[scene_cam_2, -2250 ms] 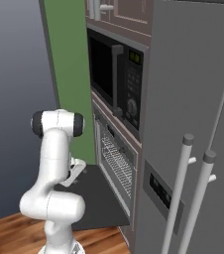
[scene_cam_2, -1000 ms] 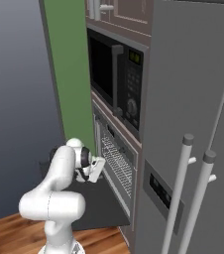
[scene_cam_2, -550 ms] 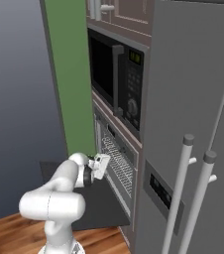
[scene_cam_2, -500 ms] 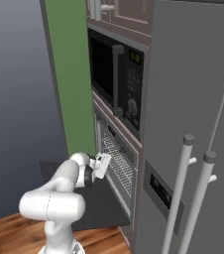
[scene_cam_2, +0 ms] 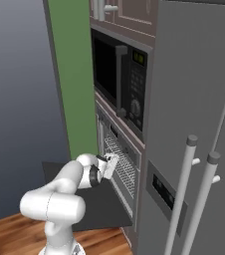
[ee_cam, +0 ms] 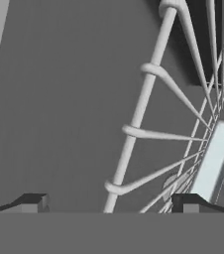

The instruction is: Take the baked cake out of the oven and place it on the plate for cooling. Then close the oven door.

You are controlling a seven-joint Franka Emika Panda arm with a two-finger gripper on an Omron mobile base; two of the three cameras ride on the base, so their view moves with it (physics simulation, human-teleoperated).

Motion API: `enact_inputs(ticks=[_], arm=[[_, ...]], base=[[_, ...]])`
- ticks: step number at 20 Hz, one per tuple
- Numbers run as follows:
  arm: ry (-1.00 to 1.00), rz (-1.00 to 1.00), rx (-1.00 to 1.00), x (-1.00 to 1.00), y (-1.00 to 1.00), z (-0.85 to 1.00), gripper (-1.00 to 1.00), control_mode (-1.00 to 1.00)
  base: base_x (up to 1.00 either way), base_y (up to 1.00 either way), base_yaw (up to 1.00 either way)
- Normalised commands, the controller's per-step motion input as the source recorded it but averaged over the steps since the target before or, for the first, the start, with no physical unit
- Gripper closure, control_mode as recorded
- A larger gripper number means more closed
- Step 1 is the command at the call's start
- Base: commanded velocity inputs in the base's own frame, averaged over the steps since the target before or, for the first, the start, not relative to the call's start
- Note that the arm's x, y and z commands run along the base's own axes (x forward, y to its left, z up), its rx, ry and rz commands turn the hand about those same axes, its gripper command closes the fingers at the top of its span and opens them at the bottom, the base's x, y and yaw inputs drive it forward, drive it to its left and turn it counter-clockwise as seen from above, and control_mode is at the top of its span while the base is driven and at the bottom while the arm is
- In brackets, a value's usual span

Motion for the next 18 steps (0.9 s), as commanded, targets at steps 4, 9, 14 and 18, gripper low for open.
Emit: enact_inputs(ticks=[4,9,14,18], arm=[[0.32,0.00,0.00,0.08,0.04,-0.90,-1.00,-1.00],[0.33,0.00,0.00,-0.12,0.38,-0.91,1.00,-1.00],[0.32,-0.01,0.00,-0.54,0.56,-0.81,1.00,-1.00],[0.42,-0.06,0.00,-0.73,0.74,-0.61,1.00,-1.00]], base=[[0.00,0.00,0.00],[0.00,0.00,0.00],[0.00,0.00,0.00],[0.00,0.00,0.00]])
